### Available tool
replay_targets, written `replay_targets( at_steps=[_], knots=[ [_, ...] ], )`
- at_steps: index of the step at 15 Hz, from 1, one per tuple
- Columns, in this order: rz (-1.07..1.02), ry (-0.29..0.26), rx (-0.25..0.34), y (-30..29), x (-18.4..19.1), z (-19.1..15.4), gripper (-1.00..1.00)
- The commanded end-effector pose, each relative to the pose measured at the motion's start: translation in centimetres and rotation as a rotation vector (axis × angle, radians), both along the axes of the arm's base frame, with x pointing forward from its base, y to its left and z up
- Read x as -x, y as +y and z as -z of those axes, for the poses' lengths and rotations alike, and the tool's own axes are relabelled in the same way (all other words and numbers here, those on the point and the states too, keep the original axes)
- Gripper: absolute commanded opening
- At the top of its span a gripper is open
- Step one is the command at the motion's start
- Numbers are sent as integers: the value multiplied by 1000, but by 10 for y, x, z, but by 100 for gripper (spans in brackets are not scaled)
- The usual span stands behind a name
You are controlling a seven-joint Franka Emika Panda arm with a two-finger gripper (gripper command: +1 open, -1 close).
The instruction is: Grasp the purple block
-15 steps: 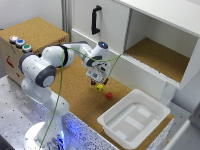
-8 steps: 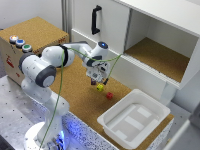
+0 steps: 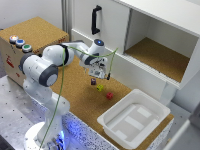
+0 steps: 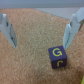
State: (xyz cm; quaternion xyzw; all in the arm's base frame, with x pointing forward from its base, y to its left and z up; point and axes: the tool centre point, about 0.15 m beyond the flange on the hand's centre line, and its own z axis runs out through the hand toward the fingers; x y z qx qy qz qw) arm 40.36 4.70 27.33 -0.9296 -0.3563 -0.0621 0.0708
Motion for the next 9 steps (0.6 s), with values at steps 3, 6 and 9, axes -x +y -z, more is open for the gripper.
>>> replay_targets(
  at_steps=[3, 6, 9],
  knots=[
    [-152, -98, 92, -9, -23, 37, 100],
    [-158, -94, 112, -11, -35, 52, 100],
    [-155, -82, 122, -10, -44, 64, 100]
  ],
)
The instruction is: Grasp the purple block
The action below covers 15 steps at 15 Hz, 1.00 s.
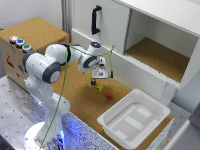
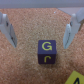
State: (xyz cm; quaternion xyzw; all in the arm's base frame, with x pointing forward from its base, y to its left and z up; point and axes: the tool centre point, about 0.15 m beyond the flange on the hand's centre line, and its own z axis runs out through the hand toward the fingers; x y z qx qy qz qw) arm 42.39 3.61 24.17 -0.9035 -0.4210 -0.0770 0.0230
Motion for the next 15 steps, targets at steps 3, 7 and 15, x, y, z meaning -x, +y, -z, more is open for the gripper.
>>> replay_targets(
  at_steps=[3, 7, 15],
  knots=[
    [-32, 4, 56, -1, -25, 38, 100],
    [-38, 18, 84, -6, -22, 44, -100],
    [44, 44, 129, -14, -13, 33, -100]
  ],
)
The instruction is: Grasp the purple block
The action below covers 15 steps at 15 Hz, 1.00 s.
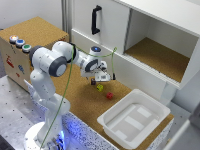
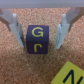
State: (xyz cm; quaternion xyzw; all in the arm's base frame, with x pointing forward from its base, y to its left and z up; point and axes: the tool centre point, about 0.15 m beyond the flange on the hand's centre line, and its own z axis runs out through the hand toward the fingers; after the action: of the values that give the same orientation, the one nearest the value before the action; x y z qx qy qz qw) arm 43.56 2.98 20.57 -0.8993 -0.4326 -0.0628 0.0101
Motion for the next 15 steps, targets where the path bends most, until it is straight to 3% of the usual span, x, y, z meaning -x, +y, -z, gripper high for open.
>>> replay_targets(
  at_steps=[1, 6, 9, 11, 15],
  knots=[
    [84, 28, 92, -6, 3, -18, -100],
    [-73, -5, 63, 53, 29, -127, -100],
    [-146, -7, 12, 86, 33, -175, -100],
    [-178, -7, 11, 101, 36, -187, -100],
    [-249, 3, 21, 121, 55, -179, -100]
  ],
)
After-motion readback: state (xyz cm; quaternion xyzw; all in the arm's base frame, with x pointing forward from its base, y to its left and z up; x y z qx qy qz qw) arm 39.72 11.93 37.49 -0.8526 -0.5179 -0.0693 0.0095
